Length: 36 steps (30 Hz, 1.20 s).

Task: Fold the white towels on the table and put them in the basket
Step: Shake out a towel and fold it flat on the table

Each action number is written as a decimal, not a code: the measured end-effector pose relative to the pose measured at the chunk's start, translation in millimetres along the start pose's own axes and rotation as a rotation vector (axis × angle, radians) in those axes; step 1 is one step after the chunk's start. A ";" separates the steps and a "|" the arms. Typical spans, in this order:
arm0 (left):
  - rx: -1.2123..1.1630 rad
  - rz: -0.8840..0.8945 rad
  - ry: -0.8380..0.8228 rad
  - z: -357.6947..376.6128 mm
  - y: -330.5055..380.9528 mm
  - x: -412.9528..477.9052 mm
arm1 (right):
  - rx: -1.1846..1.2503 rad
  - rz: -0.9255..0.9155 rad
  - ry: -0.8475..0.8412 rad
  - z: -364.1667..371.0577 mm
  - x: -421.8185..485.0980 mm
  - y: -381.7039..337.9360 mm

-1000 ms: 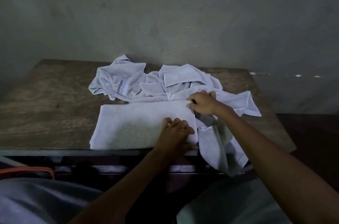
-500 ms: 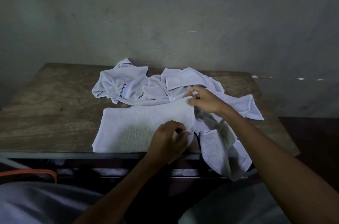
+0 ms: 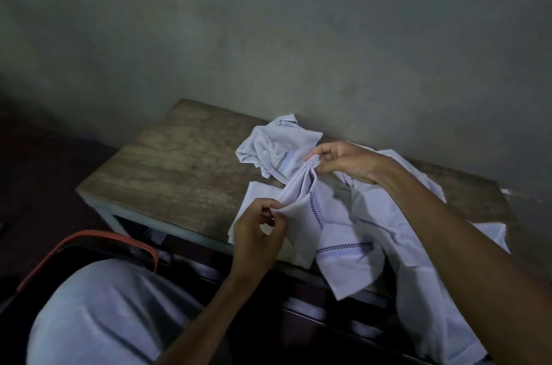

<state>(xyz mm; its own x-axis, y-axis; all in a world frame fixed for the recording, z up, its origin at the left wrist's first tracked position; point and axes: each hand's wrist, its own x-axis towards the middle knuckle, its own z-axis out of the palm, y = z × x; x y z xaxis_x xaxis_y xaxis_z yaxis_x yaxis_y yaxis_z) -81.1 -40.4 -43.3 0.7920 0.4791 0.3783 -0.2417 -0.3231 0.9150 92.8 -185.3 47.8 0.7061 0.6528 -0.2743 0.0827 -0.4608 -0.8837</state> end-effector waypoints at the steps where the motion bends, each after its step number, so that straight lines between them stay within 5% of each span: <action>1: 0.016 -0.021 0.017 -5.0 -3.3 -2.0 | -0.075 0.004 -0.003 7.4 11.3 -3.4; 13: 0.267 -0.329 0.085 -35.5 -52.9 -10.8 | -0.630 -0.051 -0.072 77.4 100.6 17.5; 18: 0.449 -0.325 0.136 -38.1 -68.5 -13.1 | -0.638 -0.051 -0.086 98.6 107.5 25.9; 26: 0.341 -0.304 0.079 -48.8 -70.5 -10.8 | -0.585 0.001 -0.066 92.4 95.1 21.2; 36: 0.687 -0.289 -0.405 -48.5 -73.7 31.8 | -0.419 0.096 0.001 66.2 58.5 42.0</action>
<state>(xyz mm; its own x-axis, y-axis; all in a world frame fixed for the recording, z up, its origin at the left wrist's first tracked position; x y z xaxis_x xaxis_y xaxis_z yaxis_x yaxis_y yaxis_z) -65.3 38.3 -91.8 0.9416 0.3319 -0.0566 0.2915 -0.7195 0.6304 91.0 -126.7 -30.5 0.7254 0.5942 -0.3474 0.2947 -0.7242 -0.6234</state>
